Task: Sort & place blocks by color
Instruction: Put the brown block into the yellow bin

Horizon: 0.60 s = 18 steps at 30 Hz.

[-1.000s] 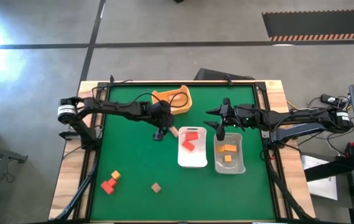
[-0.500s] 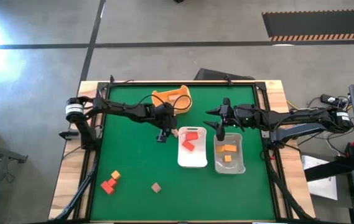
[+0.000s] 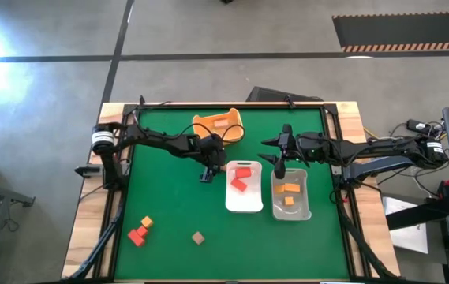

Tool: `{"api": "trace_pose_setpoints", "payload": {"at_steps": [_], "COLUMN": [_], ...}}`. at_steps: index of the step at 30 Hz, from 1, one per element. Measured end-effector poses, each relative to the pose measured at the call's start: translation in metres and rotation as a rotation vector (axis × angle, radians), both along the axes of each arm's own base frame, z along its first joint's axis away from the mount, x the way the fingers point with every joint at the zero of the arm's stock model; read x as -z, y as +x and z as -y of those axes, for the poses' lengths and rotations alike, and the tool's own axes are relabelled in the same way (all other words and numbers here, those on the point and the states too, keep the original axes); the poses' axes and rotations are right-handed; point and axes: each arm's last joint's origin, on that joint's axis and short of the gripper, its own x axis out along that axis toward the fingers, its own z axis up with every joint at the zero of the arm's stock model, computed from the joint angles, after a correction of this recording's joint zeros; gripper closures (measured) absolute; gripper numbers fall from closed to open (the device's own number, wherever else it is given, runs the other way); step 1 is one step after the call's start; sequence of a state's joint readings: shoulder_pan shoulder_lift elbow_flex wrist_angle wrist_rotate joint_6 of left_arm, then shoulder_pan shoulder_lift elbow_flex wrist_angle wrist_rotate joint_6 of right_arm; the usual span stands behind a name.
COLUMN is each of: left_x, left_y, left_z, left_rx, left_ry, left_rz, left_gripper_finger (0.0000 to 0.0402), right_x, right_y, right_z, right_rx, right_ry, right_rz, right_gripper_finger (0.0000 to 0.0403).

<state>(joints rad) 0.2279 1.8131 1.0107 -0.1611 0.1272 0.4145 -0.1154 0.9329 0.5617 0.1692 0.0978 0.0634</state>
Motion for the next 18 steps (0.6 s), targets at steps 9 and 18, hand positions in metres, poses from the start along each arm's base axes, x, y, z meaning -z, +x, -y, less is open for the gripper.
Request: {"api": "trace_pose_setpoints", "payload": {"at_steps": [9, 18], "left_x": [-0.003, -0.013], "left_y": [-0.002, -0.001], "left_z": [0.0, 0.0], "left_rx": [-0.01, -0.016], "left_ry": [-0.007, 0.006], "left_rz": [-0.002, 0.025], "left_gripper_finger": [0.0276, 0.029], "right_x": [0.0, 0.0], "right_y": [0.0, 0.0], "right_z": [0.0, 0.0], "right_rx": [-0.003, -0.003], "right_ry": [-0.01, -0.011], "right_rz": [-0.002, -0.002], "right_gripper_finger": [0.0184, 0.0184]}}
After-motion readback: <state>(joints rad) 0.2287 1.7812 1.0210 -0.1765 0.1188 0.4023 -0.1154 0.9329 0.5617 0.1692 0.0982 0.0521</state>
